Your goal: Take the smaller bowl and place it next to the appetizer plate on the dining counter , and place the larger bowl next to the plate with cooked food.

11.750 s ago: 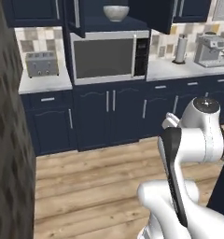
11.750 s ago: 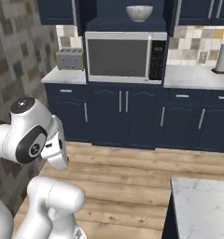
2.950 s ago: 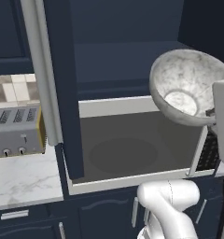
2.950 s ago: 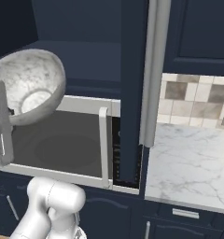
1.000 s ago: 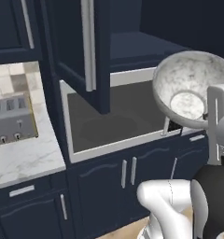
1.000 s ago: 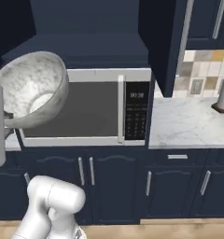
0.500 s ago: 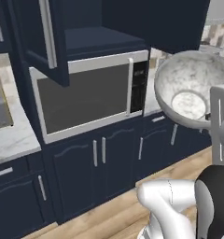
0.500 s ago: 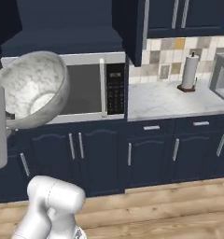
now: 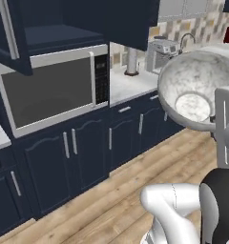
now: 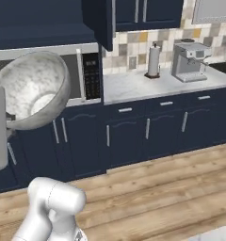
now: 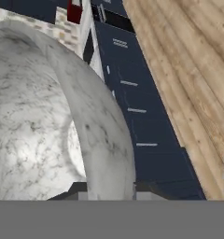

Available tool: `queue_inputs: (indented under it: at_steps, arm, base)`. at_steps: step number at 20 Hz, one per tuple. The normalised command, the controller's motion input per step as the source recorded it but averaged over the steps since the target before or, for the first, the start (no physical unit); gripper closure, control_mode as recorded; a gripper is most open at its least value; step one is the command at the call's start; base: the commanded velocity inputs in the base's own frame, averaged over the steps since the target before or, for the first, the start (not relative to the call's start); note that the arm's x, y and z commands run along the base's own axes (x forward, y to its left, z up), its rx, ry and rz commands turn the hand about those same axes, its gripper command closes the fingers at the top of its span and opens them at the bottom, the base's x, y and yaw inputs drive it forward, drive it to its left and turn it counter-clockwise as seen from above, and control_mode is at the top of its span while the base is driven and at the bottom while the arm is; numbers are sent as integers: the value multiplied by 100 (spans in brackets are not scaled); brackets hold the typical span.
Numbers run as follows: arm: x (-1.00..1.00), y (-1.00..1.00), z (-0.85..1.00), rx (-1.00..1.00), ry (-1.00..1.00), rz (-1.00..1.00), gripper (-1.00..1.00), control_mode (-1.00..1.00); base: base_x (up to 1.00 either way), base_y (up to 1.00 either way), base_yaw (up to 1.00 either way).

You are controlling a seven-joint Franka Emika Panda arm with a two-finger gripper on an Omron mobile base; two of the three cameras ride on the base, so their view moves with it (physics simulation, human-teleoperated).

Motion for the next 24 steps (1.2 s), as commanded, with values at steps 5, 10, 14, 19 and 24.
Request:
queue_inputs:
  at_steps: [5, 10, 14, 19, 24]
  arm:
    - [0, 0, 0, 0, 0, 0, 100, 100]
    - [0, 0, 0, 0, 0, 0, 100, 100]
    - [0, 0, 0, 0, 0, 0, 100, 100]
    - [0, 0, 0, 0, 0, 0, 100, 100]
    - [0, 0, 0, 0, 0, 0, 100, 100]
  base:
    - [-77, 0, -30]
    - [-76, 8, -28]
    - [-74, -1, -33]
    - [-68, -46, -25]
    - [-64, -72, -19]
